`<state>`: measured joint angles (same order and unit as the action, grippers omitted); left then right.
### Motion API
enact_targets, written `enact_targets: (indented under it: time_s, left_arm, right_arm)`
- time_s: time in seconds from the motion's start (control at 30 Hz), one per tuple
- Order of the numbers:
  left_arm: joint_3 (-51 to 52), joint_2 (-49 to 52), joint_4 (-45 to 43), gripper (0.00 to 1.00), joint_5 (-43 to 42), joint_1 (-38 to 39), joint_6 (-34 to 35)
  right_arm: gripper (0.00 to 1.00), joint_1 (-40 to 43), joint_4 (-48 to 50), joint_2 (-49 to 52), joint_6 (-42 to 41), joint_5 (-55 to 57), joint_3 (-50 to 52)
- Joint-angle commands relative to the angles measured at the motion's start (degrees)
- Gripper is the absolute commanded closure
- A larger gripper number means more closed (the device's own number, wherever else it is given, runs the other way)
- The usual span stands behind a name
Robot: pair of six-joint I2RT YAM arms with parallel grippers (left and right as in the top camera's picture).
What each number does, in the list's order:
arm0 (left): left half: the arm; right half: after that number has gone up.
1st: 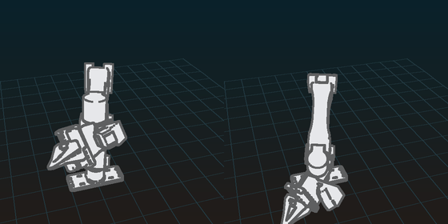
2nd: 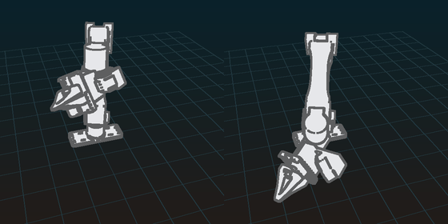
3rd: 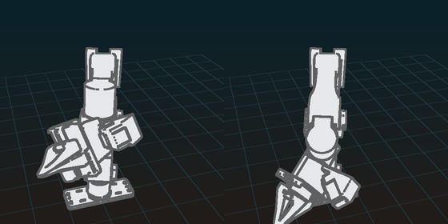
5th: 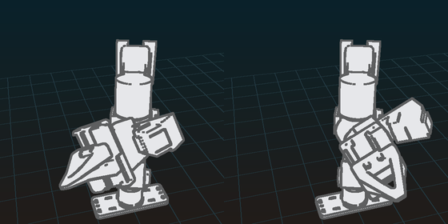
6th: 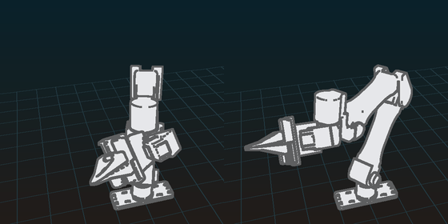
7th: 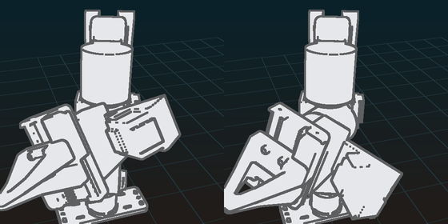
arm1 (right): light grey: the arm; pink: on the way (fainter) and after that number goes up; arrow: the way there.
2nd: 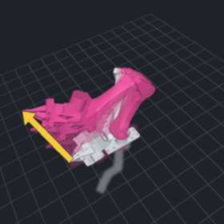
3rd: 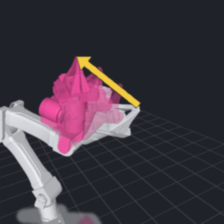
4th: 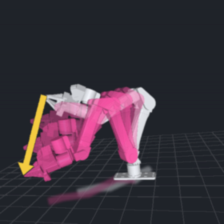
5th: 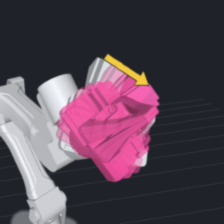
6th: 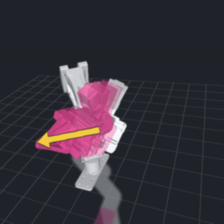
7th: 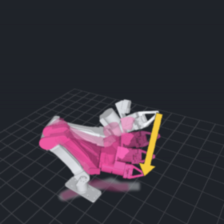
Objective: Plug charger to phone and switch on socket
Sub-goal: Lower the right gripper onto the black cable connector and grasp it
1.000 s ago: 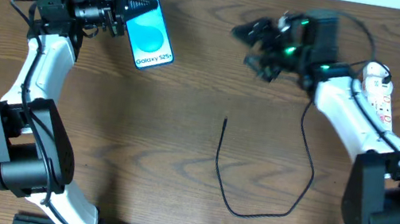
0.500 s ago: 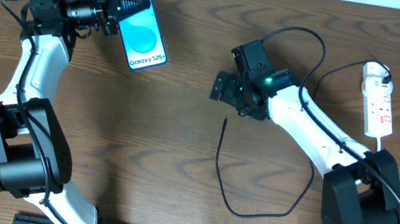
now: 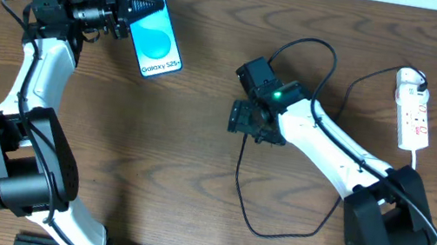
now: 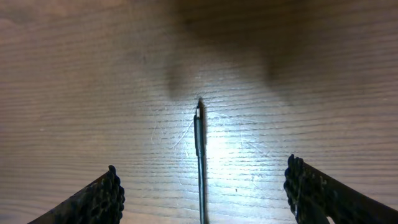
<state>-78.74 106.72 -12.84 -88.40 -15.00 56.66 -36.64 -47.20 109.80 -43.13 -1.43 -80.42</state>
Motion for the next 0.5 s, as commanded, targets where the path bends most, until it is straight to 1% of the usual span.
enact_targets:
  time_s: [0.0, 0.23, 0.47]
  left_arm:
    - [-0.1, -1.3, -0.1, 0.93, -1.7, -0.2, -0.9]
    - [-0.1, -1.3, -0.1, 0.93, -1.7, -0.2, -0.9]
    - [-0.1, -1.3, -0.1, 0.93, -1.7, -0.2, -0.9]
  right_arm:
    - [0.20, -1.0, -0.2, 2.7, 0.5, 1.3, -1.0]
    - [0.21, -1.8, -0.5, 7.6, 0.5, 1.3, -1.0]
    - [0.32, -2.1, -1.0, 9.0, 0.6, 1.4, -1.0]
